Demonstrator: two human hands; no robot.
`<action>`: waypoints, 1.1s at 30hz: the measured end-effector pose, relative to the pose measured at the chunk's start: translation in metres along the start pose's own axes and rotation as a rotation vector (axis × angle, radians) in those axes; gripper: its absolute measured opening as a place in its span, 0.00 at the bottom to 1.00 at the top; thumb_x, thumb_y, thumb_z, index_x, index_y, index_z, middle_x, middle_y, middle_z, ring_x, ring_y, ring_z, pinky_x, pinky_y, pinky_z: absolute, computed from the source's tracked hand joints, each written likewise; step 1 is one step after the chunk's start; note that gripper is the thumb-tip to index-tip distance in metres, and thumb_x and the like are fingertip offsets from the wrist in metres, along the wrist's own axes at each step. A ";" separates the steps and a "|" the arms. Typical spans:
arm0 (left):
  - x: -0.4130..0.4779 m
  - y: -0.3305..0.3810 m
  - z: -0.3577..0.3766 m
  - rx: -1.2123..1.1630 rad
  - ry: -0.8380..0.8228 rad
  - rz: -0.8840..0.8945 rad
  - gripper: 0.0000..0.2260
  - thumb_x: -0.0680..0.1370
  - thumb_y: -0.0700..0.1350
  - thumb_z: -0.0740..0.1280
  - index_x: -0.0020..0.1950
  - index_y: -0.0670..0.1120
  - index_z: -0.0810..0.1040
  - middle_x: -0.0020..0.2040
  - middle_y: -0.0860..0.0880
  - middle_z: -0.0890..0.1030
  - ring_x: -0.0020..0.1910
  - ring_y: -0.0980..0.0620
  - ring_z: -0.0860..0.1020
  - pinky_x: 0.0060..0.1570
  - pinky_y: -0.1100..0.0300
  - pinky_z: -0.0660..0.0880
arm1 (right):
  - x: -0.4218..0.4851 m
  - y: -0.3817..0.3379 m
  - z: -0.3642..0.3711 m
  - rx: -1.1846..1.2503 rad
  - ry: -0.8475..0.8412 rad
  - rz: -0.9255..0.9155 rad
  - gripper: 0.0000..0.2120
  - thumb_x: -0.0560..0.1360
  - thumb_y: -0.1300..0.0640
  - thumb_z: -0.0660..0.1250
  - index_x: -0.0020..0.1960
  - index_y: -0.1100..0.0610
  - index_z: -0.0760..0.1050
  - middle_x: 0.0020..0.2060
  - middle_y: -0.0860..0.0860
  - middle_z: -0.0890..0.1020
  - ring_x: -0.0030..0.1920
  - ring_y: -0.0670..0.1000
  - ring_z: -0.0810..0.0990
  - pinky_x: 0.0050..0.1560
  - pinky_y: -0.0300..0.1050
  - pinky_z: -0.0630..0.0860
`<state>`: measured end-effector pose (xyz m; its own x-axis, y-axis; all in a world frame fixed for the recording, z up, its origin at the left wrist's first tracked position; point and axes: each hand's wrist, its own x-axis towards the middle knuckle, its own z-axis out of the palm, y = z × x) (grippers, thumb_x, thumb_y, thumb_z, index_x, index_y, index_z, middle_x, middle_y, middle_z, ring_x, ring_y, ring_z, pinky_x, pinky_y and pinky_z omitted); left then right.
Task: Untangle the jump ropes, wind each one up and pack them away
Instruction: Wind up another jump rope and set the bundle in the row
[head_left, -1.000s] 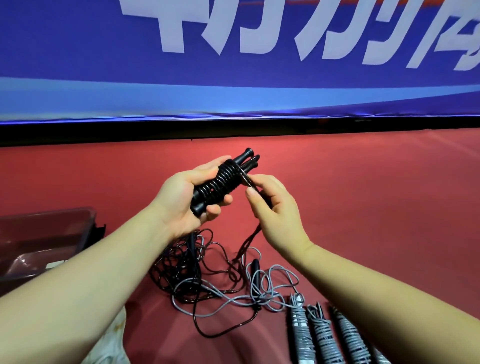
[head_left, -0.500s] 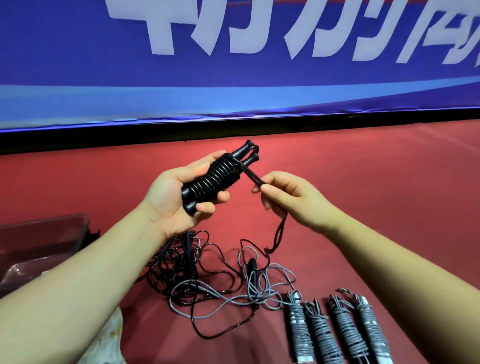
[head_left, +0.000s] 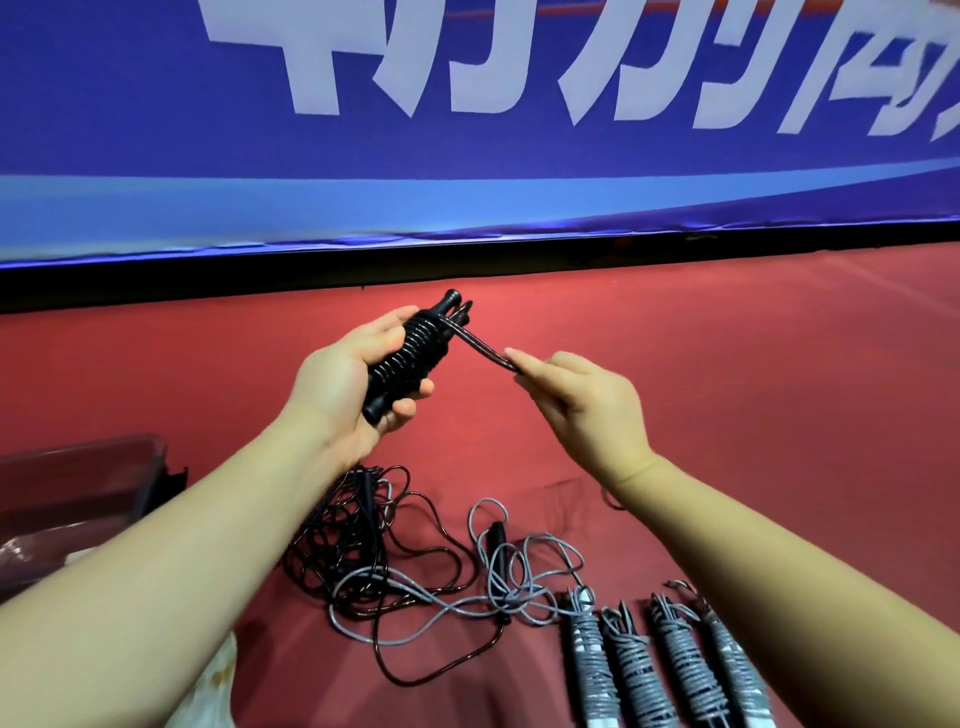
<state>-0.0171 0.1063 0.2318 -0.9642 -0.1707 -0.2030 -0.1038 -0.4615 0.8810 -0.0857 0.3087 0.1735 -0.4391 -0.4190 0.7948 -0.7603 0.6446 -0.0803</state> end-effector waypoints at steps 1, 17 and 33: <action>-0.001 0.001 0.001 -0.070 -0.002 -0.028 0.13 0.79 0.40 0.58 0.60 0.48 0.78 0.44 0.42 0.81 0.29 0.48 0.75 0.19 0.68 0.65 | -0.002 -0.002 0.004 0.031 -0.005 0.009 0.14 0.76 0.51 0.61 0.59 0.50 0.79 0.31 0.49 0.74 0.34 0.49 0.71 0.28 0.39 0.59; -0.020 -0.016 0.008 0.639 -0.521 -0.322 0.11 0.74 0.37 0.66 0.54 0.45 0.80 0.42 0.42 0.80 0.31 0.46 0.75 0.18 0.66 0.66 | 0.042 -0.005 -0.012 -0.017 -0.964 -0.037 0.19 0.79 0.56 0.57 0.69 0.45 0.69 0.60 0.50 0.78 0.61 0.53 0.75 0.51 0.44 0.70; -0.003 -0.035 -0.003 0.883 -0.306 -0.006 0.18 0.80 0.39 0.59 0.68 0.52 0.70 0.45 0.46 0.75 0.32 0.51 0.74 0.22 0.63 0.66 | 0.043 -0.021 -0.051 0.224 -0.822 0.403 0.11 0.78 0.53 0.63 0.58 0.52 0.80 0.52 0.47 0.82 0.51 0.45 0.78 0.47 0.37 0.68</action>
<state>-0.0099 0.1201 0.1997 -0.9722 0.1246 -0.1981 -0.1358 0.3889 0.9112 -0.0645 0.3097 0.2404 -0.8241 -0.5662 0.0150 -0.5144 0.7371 -0.4383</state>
